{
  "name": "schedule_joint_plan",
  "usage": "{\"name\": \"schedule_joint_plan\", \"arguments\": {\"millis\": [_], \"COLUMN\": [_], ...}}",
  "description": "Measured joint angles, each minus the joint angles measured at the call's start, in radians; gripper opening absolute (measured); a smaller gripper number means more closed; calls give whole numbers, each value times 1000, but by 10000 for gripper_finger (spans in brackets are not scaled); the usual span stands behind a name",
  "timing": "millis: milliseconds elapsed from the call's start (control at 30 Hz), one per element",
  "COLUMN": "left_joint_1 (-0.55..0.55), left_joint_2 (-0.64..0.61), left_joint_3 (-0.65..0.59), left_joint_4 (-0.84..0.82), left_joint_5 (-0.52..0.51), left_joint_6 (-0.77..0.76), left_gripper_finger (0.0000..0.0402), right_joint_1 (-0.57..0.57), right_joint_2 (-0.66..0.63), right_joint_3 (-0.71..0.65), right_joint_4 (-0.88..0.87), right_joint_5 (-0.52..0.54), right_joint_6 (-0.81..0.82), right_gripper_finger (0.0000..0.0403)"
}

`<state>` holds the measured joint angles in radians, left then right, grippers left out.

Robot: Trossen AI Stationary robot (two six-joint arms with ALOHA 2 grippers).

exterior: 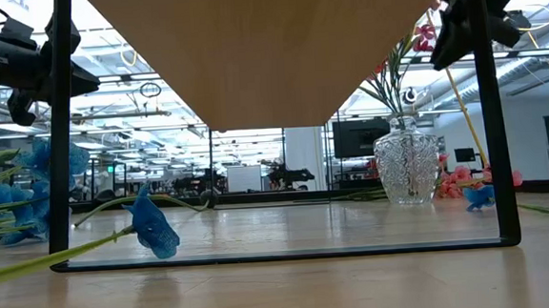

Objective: Pick and place flowers into a vace then onto a shelf
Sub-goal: Put the pink flowers into the right transparent vase

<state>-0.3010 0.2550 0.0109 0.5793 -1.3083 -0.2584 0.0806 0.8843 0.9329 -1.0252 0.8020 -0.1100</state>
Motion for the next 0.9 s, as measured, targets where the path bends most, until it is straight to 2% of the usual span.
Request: {"name": "schedule_joint_plan", "arguments": {"millis": [200, 500, 700, 900], "left_joint_1": [0, 0, 0, 0], "left_joint_2": [0, 0, 0, 0], "left_joint_3": [0, 0, 0, 0], "left_joint_4": [0, 0, 0, 0], "left_joint_5": [0, 0, 0, 0], "left_joint_6": [0, 0, 0, 0], "left_gripper_finger": [51, 51, 51, 51], "right_joint_1": [-114, -364, -514, -693], "right_joint_2": [-60, -56, -66, -60], "right_joint_3": [-2, -161, -199, -199], "right_joint_4": [23, 212, 341, 349], "right_joint_5": [-124, -445, -560, -680], "right_joint_6": [8, -127, -198, -219], "right_gripper_finger": [111, 117, 132, 152]}}
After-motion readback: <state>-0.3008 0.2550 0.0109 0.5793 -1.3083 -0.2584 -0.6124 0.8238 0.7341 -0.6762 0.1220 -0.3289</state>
